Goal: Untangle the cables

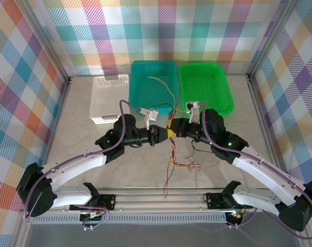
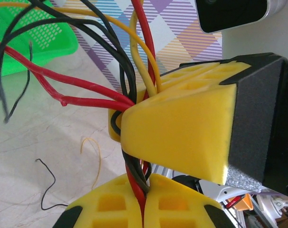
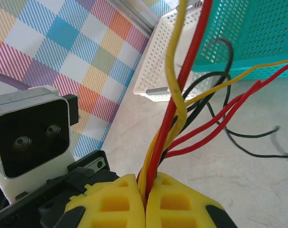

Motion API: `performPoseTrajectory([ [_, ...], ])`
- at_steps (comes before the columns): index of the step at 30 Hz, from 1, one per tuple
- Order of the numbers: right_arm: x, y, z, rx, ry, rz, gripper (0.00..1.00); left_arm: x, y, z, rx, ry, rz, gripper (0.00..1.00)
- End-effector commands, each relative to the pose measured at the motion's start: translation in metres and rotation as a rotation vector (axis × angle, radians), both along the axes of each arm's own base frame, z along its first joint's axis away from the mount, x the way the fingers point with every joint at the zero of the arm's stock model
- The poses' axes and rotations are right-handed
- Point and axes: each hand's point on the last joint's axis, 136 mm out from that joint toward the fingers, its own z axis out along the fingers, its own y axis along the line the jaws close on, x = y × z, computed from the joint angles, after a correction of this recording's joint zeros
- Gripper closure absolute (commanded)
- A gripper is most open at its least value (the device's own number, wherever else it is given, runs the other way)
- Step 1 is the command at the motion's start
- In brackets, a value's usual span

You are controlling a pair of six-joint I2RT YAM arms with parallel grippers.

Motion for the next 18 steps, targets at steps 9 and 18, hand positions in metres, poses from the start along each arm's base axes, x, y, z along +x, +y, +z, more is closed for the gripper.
performPoseTrajectory([
  [9,0.03,-0.039,0.018,-0.015,-0.073,-0.168,1.0,-0.027,0.016,0.035,-0.028,-0.095,-0.055,0.52],
  [18,0.032,-0.024,0.039,0.026,-0.086,-0.102,1.0,-0.024,-0.002,0.019,-0.026,-0.032,-0.078,0.4],
])
